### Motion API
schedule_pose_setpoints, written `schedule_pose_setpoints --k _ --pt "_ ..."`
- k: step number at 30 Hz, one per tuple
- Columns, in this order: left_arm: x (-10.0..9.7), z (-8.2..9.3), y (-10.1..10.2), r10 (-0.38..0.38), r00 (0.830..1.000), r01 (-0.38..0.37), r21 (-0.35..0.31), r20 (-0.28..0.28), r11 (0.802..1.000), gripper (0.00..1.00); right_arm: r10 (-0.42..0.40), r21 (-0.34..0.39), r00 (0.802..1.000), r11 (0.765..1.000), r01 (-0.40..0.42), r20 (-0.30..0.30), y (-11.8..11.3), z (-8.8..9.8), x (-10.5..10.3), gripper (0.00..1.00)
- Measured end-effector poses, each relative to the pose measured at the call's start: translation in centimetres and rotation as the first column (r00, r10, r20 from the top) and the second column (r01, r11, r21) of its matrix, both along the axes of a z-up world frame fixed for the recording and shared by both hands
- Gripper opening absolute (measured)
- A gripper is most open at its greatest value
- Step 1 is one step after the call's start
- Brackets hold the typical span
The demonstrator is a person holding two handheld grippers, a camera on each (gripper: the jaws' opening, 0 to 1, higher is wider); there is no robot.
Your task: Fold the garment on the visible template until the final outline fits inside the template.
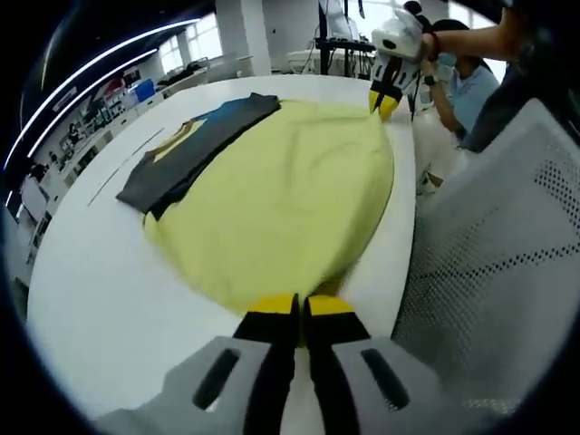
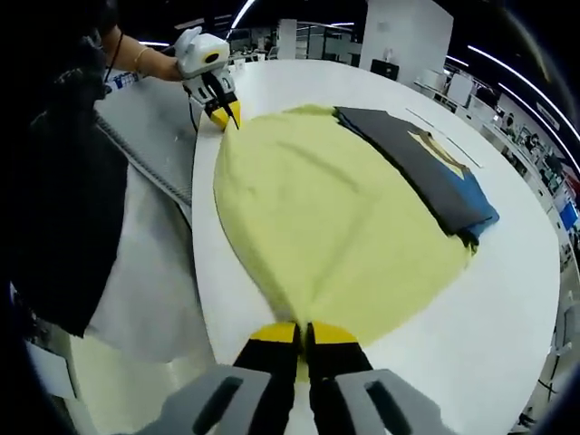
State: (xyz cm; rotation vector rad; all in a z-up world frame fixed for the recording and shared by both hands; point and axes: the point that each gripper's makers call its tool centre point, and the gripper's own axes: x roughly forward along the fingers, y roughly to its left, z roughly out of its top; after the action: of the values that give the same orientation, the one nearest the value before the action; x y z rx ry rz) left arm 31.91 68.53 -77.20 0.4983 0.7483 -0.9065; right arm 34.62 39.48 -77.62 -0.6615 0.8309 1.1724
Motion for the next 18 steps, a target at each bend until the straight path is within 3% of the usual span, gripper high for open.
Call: schedule_pose_setpoints --k 18 --pt "-2.6 -0.3 0.2 0.015 0.997 -0.016 -0.020 -0.069 1.000 0.00 -0.017 0.023 0.998 1.000 0.018 -0.061 0.1 0.0 -3.2 0.00"
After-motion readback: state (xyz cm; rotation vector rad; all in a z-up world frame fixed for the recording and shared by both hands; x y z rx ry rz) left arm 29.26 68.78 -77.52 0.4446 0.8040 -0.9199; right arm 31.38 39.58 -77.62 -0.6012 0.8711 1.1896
